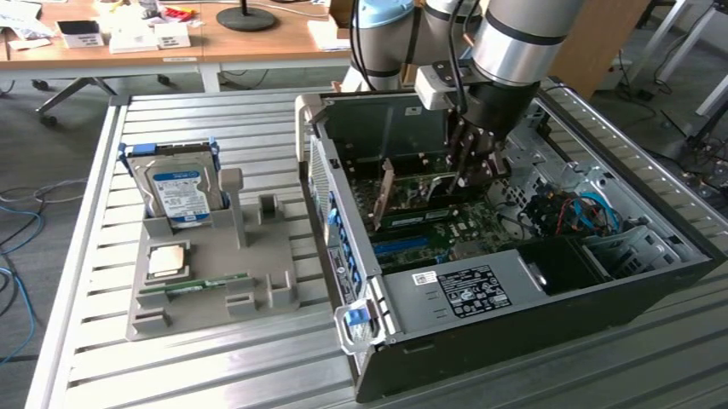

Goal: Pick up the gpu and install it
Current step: 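Insert the gpu into the slot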

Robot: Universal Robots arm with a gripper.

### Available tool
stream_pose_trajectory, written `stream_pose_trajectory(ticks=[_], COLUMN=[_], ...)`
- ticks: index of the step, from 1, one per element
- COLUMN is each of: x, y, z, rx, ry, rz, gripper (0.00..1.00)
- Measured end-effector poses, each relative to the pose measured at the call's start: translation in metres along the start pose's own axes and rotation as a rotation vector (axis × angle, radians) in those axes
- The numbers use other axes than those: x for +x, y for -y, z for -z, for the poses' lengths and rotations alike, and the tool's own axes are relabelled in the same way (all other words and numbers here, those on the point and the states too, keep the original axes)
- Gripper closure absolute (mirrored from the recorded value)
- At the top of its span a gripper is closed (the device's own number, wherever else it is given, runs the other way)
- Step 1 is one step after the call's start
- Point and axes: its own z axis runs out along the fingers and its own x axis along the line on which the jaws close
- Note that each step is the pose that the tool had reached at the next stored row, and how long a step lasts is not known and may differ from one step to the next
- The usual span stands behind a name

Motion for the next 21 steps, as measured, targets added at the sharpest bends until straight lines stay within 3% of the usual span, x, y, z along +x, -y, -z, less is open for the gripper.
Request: stream_pose_trajectory(ticks=[21], x=[0.0003], y=[-0.0007], z=[0.0007], rx=[0.0001], ry=[0.0000], rz=[0.000], gripper=[0.73])
